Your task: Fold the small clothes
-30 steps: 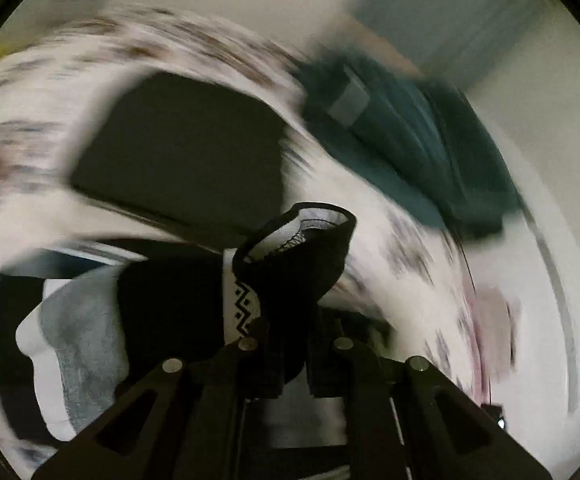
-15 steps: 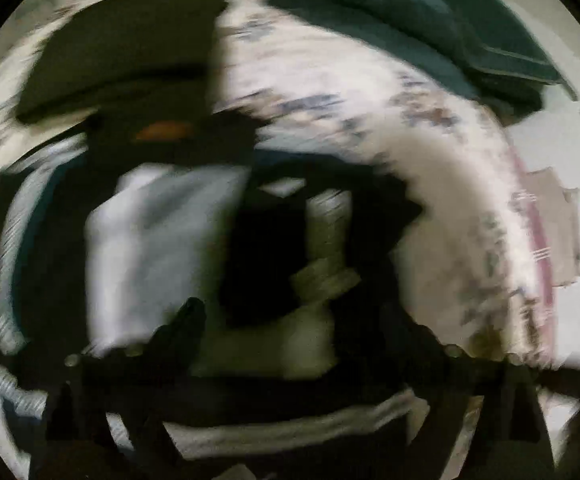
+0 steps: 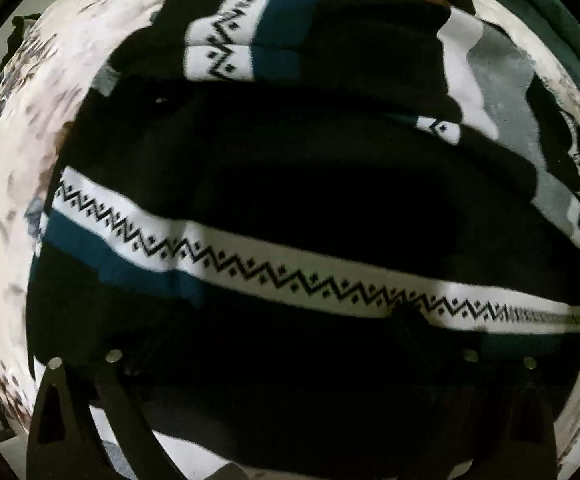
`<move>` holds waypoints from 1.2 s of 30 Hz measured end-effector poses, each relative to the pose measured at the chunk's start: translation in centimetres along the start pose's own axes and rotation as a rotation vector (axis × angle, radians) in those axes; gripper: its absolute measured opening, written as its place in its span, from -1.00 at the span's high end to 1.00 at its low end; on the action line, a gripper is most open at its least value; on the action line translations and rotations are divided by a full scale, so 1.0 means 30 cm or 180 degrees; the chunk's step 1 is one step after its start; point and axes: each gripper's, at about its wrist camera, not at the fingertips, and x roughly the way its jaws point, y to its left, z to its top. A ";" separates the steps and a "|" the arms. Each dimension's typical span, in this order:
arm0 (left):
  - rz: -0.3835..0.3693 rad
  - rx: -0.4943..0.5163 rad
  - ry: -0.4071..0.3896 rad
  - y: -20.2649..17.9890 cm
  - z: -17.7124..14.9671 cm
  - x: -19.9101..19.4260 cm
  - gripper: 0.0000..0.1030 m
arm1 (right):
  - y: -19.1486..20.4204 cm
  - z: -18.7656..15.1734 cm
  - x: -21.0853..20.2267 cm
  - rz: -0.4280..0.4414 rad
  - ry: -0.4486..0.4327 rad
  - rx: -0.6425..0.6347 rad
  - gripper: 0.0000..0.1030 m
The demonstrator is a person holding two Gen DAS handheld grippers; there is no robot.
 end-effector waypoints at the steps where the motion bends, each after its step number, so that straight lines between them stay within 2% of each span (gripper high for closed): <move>1: 0.0064 0.0017 -0.0018 -0.009 0.001 0.004 -1.00 | 0.016 -0.005 0.007 -0.0060 0.0013 -0.0067 0.94; 4: 0.0140 -0.0049 -0.0028 -0.016 0.006 0.003 -1.00 | 0.053 -0.041 -0.055 -0.0110 -0.0168 -0.0178 0.95; 7: 0.0038 -0.0089 0.0030 -0.004 0.017 -0.011 -1.00 | 0.025 -0.080 -0.133 -0.0185 -0.0235 -0.0089 0.95; 8: -0.0083 -0.0162 0.0040 0.018 0.021 -0.033 -1.00 | 0.006 -0.087 -0.133 -0.0249 -0.0169 -0.0060 0.95; 11: -0.0356 -0.0416 -0.0051 0.091 0.042 -0.108 -1.00 | -0.044 -0.098 -0.057 -0.0526 0.0310 -0.0013 0.92; 12: -0.0405 -0.0505 -0.0123 0.129 0.052 -0.141 -1.00 | -0.045 -0.094 -0.047 -0.0620 0.0421 -0.0005 0.82; 13: -0.0451 -0.0595 -0.0214 0.174 0.065 -0.177 -1.00 | -0.025 -0.091 -0.059 -0.0797 0.0413 -0.0054 0.68; 14: -0.0478 -0.0693 -0.0322 0.224 0.082 -0.210 -1.00 | 0.003 -0.088 -0.083 -0.0883 0.0322 -0.0129 0.59; 15: -0.0495 -0.0793 -0.0444 0.276 0.099 -0.239 -1.00 | 0.047 -0.083 -0.116 -0.0927 0.0198 -0.0227 0.34; 16: -0.0517 -0.0894 -0.0552 0.327 0.119 -0.257 -1.00 | 0.097 -0.080 -0.147 -0.0898 0.0076 -0.0305 0.07; 18: -0.0651 -0.1080 -0.0679 0.427 0.170 -0.256 -1.00 | 0.213 -0.069 -0.185 -0.0725 -0.0083 -0.0448 -0.16; 19: -0.0711 -0.1140 -0.0711 0.451 0.203 -0.234 -0.99 | 0.277 -0.056 -0.178 -0.0610 -0.0089 -0.0546 -0.17; 21: -0.0766 -0.1196 -0.0787 0.510 0.255 -0.184 -0.97 | 0.458 -0.028 -0.097 -0.0378 0.0107 -0.0856 -0.17; 23: -0.0827 -0.1174 -0.0780 0.523 0.298 -0.129 -0.82 | 0.629 -0.008 0.013 -0.0173 0.0318 -0.1126 -0.17; 24: -0.0895 -0.1147 -0.0770 0.530 0.305 -0.114 -0.63 | 0.722 -0.004 0.081 -0.0069 0.0438 -0.1277 -0.17; 25: -0.0948 -0.1066 -0.0756 0.531 0.324 -0.090 -0.22 | 0.831 -0.002 0.167 0.0000 0.0557 -0.1481 -0.17; 26: -0.0976 -0.0995 -0.0743 0.522 0.329 -0.078 0.06 | 0.909 -0.014 0.229 0.0014 0.0620 -0.1650 -0.17; 27: -0.1025 -0.0888 -0.0725 0.508 0.326 -0.072 0.62 | 0.995 -0.021 0.311 0.0035 0.0745 -0.1842 -0.16; 28: -0.1071 -0.0788 -0.0711 0.498 0.324 -0.054 0.79 | 1.083 -0.031 0.410 0.0041 0.0916 -0.2024 -0.16; 32: -0.1122 -0.0638 -0.0808 0.470 0.269 -0.046 0.83 | 1.263 -0.063 0.665 -0.0035 0.1248 -0.2318 -0.16; 33: -0.1147 -0.0660 -0.0816 0.476 0.263 -0.043 0.84 | 1.286 -0.066 0.714 0.0002 0.1336 -0.2307 -0.16; 34: -0.1181 -0.0688 -0.0823 0.483 0.261 -0.040 0.84 | 1.303 -0.072 0.748 0.0023 0.1392 -0.2321 0.02; 35: -0.1238 -0.0727 -0.0826 0.491 0.263 -0.036 0.85 | 1.326 -0.081 0.769 0.0008 0.1357 -0.2377 0.32; 36: -0.1265 -0.0758 -0.0826 0.498 0.269 -0.033 0.85 | 1.344 -0.089 0.789 0.0006 0.1353 -0.2445 0.95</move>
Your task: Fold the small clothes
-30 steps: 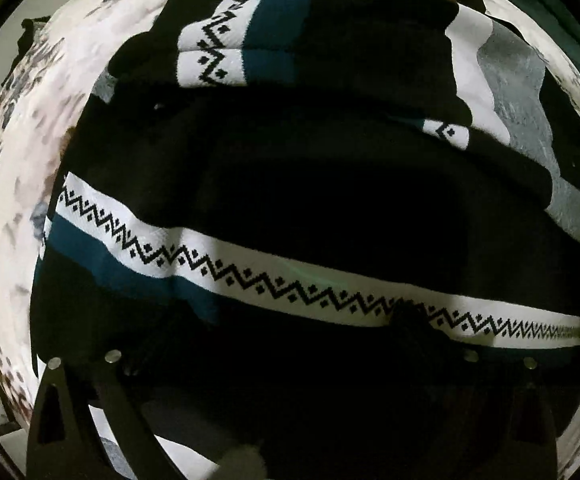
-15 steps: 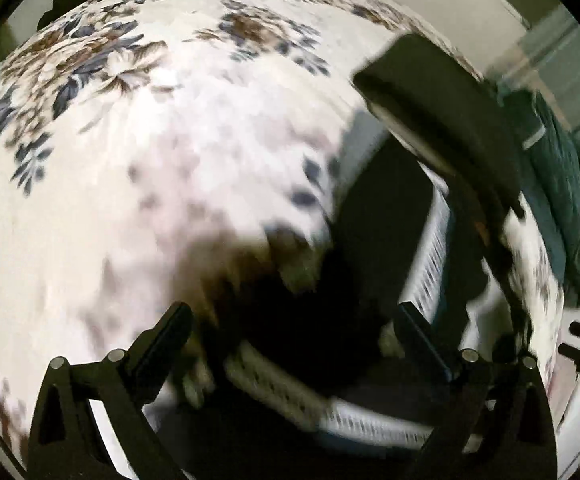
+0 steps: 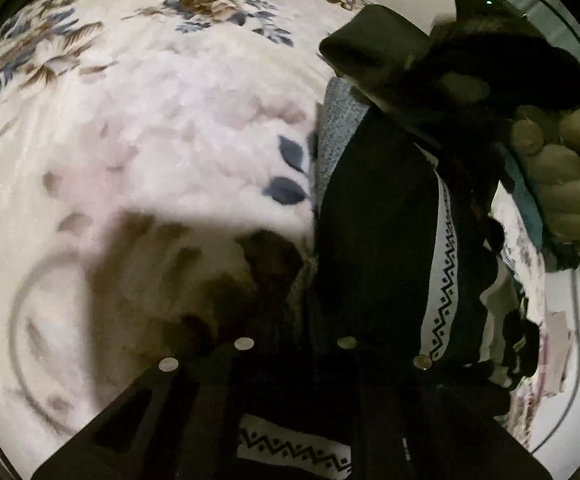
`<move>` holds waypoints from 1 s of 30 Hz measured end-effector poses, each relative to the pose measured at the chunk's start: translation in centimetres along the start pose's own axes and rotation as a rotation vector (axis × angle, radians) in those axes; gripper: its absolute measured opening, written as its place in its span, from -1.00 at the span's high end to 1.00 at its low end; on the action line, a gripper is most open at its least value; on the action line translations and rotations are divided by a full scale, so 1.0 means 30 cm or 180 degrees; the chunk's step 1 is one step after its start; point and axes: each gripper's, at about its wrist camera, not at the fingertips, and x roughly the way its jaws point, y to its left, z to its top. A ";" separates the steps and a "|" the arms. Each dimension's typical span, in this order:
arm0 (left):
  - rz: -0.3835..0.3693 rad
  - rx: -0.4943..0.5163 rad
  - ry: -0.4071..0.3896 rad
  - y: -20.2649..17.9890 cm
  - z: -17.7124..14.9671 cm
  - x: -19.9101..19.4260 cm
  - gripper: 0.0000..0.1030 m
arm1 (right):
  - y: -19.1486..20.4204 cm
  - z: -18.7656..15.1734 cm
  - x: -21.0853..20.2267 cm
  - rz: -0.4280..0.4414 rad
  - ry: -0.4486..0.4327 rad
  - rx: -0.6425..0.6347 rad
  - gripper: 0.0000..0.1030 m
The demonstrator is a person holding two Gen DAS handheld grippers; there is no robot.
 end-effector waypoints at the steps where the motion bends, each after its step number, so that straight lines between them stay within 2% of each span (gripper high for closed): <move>1: -0.0023 -0.0027 -0.0004 0.006 0.005 0.001 0.85 | 0.012 0.010 0.009 -0.0068 -0.0006 -0.0040 0.94; 6: -0.0146 -0.0130 -0.0056 0.033 0.019 -0.011 0.85 | -0.034 0.046 -0.033 -0.0349 -0.0404 0.0222 0.95; 10: -0.0240 -0.0260 -0.0024 0.054 0.046 -0.005 0.85 | -0.081 0.067 0.001 -0.0475 -0.0309 0.0344 0.95; 12: -0.0288 -0.0359 0.0060 0.066 0.059 -0.009 0.78 | -0.098 0.067 0.011 -0.0265 -0.0212 0.0472 0.91; 14: -0.0259 -0.0460 0.0159 0.078 0.078 -0.025 0.77 | -0.117 0.045 -0.030 -0.0108 -0.0179 0.0617 0.51; 15: -0.0228 -0.0480 0.0192 0.078 0.090 -0.036 0.77 | -0.122 0.019 -0.066 -0.0044 -0.0253 0.0665 0.02; 16: -0.0177 -0.0472 0.0176 0.076 0.103 -0.054 0.78 | -0.126 -0.017 -0.104 0.0037 -0.0359 0.0726 -0.28; 17: -0.0071 -0.0415 0.0126 0.068 0.119 -0.075 0.78 | -0.146 -0.067 -0.157 0.0112 -0.0460 0.0804 -0.30; 19: 0.0183 -0.0258 0.0070 0.044 0.153 -0.102 0.57 | -0.204 -0.191 -0.255 0.0202 -0.0623 0.1008 -0.30; 20: 0.0237 -0.0174 0.0055 0.030 0.169 -0.108 0.47 | -0.244 -0.273 -0.306 0.0197 -0.0698 0.1138 -0.30; 21: 0.0298 -0.0071 0.0040 0.014 0.184 -0.111 0.17 | -0.284 -0.354 -0.349 0.0178 -0.0746 0.1269 -0.30; 22: 0.0360 0.0024 0.0023 -0.004 0.197 -0.112 -0.37 | -0.332 -0.443 -0.392 0.0136 -0.0783 0.1429 -0.30; 23: 0.0367 0.0113 0.0008 -0.027 0.208 -0.112 -0.62 | -0.395 -0.575 -0.449 0.0049 -0.0856 0.1649 -0.30; 24: 0.0358 0.0177 -0.0031 -0.046 0.212 -0.114 -0.78 | -0.435 -0.655 -0.485 0.0006 -0.0905 0.1776 -0.30; 27: 0.0443 0.0319 -0.0068 -0.116 0.199 -0.106 -0.78 | -0.610 -0.945 -0.616 -0.0115 -0.1075 0.2306 -0.30; 30: 0.0528 0.0391 -0.0044 -0.182 0.144 -0.095 -0.78 | -0.816 -1.107 -0.695 -0.0132 -0.1227 0.2638 -0.30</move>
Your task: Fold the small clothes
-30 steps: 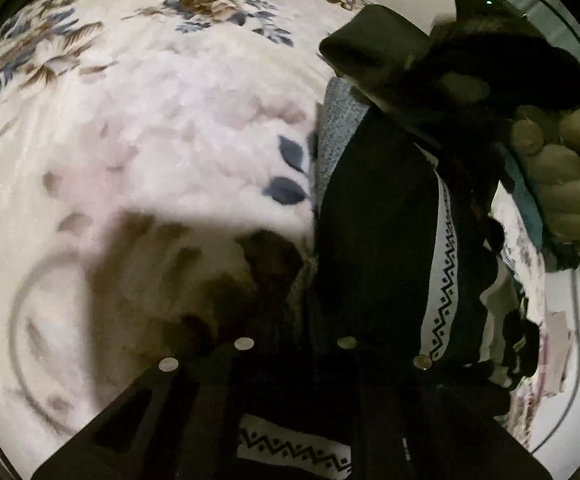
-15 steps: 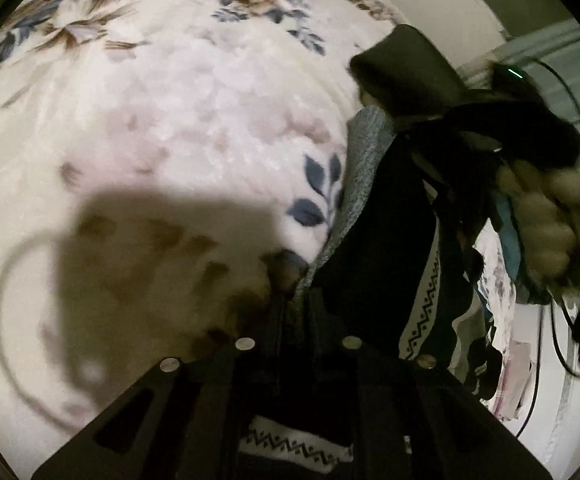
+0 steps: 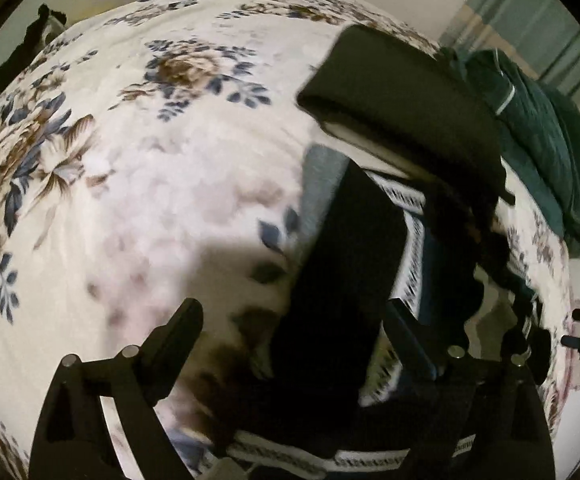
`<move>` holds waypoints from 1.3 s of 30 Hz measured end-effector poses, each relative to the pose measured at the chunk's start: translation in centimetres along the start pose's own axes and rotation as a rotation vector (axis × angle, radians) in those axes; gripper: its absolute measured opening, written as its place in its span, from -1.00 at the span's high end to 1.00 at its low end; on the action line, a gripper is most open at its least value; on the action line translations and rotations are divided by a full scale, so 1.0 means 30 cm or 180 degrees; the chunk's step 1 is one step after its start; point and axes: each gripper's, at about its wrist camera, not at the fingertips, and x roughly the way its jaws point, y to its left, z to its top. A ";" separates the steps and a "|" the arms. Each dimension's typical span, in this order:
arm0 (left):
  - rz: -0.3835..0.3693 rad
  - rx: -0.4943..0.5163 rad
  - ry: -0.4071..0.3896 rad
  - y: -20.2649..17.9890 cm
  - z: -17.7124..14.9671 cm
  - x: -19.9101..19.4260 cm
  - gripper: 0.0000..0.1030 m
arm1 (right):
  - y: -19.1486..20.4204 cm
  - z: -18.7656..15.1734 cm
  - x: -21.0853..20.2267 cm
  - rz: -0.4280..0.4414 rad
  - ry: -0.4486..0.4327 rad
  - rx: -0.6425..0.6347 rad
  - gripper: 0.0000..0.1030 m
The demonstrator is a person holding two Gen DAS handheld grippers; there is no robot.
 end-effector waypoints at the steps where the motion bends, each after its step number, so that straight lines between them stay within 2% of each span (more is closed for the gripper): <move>1: 0.0018 0.0014 0.0017 -0.023 -0.022 -0.001 -0.78 | -0.072 0.048 -0.009 0.0010 -0.0050 0.0086 -0.31; 5: 0.0297 0.0059 0.0053 -0.107 -0.137 -0.019 -0.78 | -0.252 0.256 0.070 0.0332 -0.0006 0.0159 -0.31; 8: 0.0633 0.0067 0.0024 -0.158 -0.232 -0.048 -0.78 | -0.286 0.356 0.200 0.0679 0.0315 0.0160 -0.31; 9: 0.0727 0.0055 0.0014 -0.172 -0.261 -0.058 -0.78 | -0.278 0.365 0.239 0.0736 0.0440 0.0108 -0.14; 10: 0.0808 0.0034 0.0008 -0.183 -0.288 -0.069 -0.78 | -0.265 0.368 0.247 0.0723 0.0436 0.0001 0.86; 11: 0.0878 -0.0006 0.0008 -0.195 -0.322 -0.084 -0.78 | -0.234 0.363 0.257 0.0584 0.0451 -0.0190 0.85; 13: 0.0930 -0.0070 0.0029 -0.207 -0.364 -0.101 -0.78 | -0.194 0.373 0.216 0.0318 0.0191 -0.0397 0.87; 15: 0.0923 -0.0129 0.0092 -0.230 -0.409 -0.113 -0.78 | -0.212 0.428 0.171 0.0231 -0.0002 -0.0321 0.87; 16: 0.0913 -0.0108 0.0130 -0.247 -0.435 -0.118 -0.78 | -0.226 0.455 0.177 0.0190 0.0030 -0.0239 0.87; 17: 0.0922 -0.0069 0.0152 -0.264 -0.450 -0.120 -0.78 | -0.227 0.472 0.214 0.0166 0.0188 -0.0228 0.87; 20: 0.0929 0.0131 0.0295 -0.335 -0.522 -0.124 -0.78 | -0.189 0.487 0.261 0.0074 0.0460 -0.0403 0.79; 21: 0.0878 0.0167 0.0373 -0.363 -0.554 -0.130 -0.78 | -0.187 0.487 0.252 0.0101 0.0515 -0.0407 0.66; 23: 0.0721 0.0247 0.0527 -0.425 -0.628 -0.147 -0.78 | -0.196 0.476 0.201 0.0228 0.0542 -0.0380 0.23; 24: 0.0642 0.0304 0.0633 -0.465 -0.677 -0.155 -0.78 | -0.207 0.461 0.162 0.0275 0.0523 -0.0375 -0.07; 27: 0.0350 0.0488 0.1014 -0.607 -0.864 -0.171 -0.78 | -0.287 0.375 0.054 0.0297 0.0577 -0.0390 -0.13; 31: -0.0068 0.0737 0.1640 -0.824 -1.157 -0.135 -0.78 | -0.442 0.278 -0.050 0.0120 0.0701 -0.0334 -0.13; 33: -0.0228 0.0831 0.1760 -0.909 -1.252 -0.114 -0.78 | -0.521 0.241 -0.091 0.0016 0.0723 -0.0327 -0.13; 35: -0.0272 0.0991 0.1839 -0.993 -1.338 -0.070 -0.76 | -0.582 0.229 -0.117 -0.0053 0.0724 -0.0312 -0.13; 36: -0.0254 0.1045 0.1816 -1.015 -1.354 -0.057 -0.61 | -0.622 0.231 -0.115 -0.0058 0.0738 -0.0294 -0.13; 38: -0.0073 0.1204 0.1640 -1.046 -1.377 -0.031 -0.14 | -0.644 0.233 -0.102 -0.0014 0.0775 -0.0284 -0.13; 39: 0.0052 0.1225 0.1551 -1.045 -1.378 -0.027 0.43 | -0.651 0.244 -0.100 0.0016 0.0774 -0.0294 -0.13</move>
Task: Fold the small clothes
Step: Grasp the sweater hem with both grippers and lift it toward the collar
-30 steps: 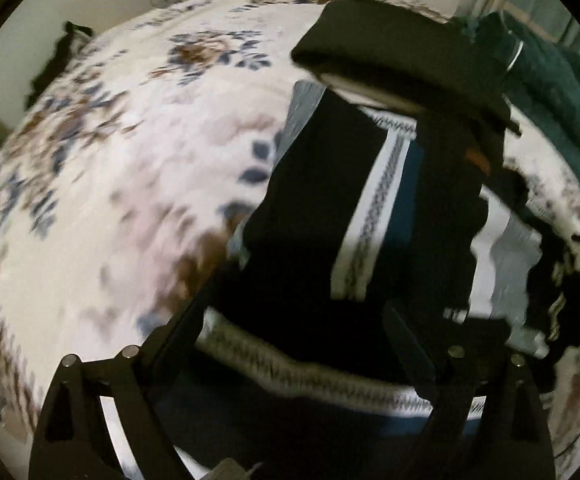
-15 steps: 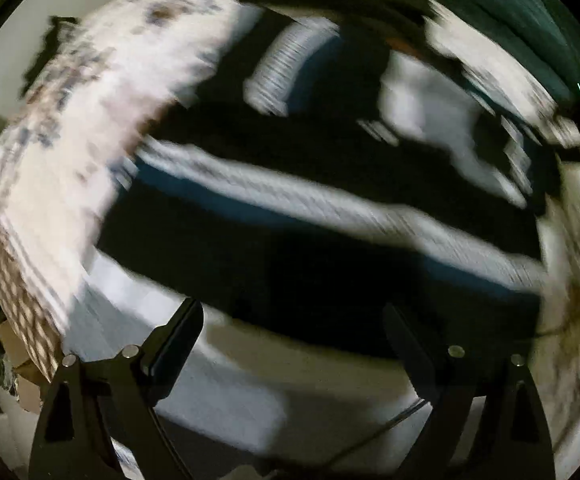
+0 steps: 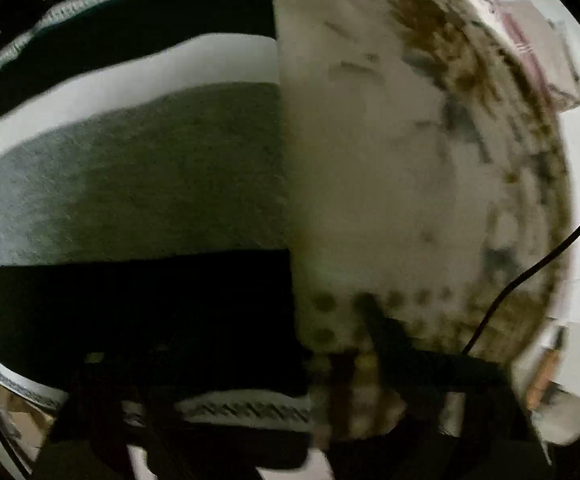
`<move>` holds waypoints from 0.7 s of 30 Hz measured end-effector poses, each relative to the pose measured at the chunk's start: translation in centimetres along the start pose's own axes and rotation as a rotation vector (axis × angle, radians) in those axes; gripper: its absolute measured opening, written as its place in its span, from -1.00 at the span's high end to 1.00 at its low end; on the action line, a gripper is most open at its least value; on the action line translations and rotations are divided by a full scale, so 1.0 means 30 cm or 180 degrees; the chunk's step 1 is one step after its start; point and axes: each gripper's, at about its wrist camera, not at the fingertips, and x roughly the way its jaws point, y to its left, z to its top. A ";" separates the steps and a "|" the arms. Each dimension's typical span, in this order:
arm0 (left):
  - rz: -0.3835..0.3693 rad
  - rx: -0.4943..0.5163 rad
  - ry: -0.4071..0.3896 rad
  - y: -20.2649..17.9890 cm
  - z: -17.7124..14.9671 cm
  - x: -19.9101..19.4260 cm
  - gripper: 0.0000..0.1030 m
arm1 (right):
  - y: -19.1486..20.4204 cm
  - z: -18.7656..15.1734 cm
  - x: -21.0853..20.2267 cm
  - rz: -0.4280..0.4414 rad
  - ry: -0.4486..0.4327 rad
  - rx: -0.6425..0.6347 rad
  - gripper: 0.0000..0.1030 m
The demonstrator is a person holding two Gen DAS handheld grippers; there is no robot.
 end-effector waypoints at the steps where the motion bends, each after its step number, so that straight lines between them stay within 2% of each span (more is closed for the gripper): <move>1: 0.0101 -0.0064 -0.0059 0.012 -0.001 -0.006 0.84 | 0.001 0.016 0.011 0.0056 -0.0004 -0.0016 -0.13; 4: -0.0016 -0.0346 -0.0168 0.068 -0.011 -0.051 0.88 | 0.056 0.083 0.071 0.0412 -0.0038 -0.0028 -0.13; 7: -0.0031 -0.0291 -0.0284 0.070 -0.023 -0.108 0.88 | 0.134 0.172 0.153 0.0680 -0.0088 -0.0059 -0.13; 12: -0.0096 -0.0204 -0.0382 0.054 -0.022 -0.213 0.89 | 0.201 0.282 0.267 0.0947 -0.0211 0.0214 -0.13; 13: -0.0101 -0.0203 -0.0407 0.054 -0.033 -0.230 0.89 | 0.217 0.289 0.276 0.0993 -0.0234 0.0207 -0.03; 14: -0.0115 -0.0222 -0.0435 0.059 -0.038 -0.251 0.89 | 0.243 0.296 0.284 0.0892 -0.0271 0.0158 0.21; 15: -0.0125 -0.0239 -0.0465 0.073 -0.048 -0.268 0.89 | 0.269 0.300 0.293 0.0774 -0.0283 0.0099 0.87; 19: -0.0203 -0.0319 -0.0578 0.107 -0.063 -0.330 0.89 | 0.346 0.317 0.246 0.0368 -0.0483 -0.0070 0.87; 21: -0.0235 -0.0375 -0.0637 0.142 -0.074 -0.366 0.89 | 0.396 0.322 0.245 0.0219 -0.0446 -0.0083 0.87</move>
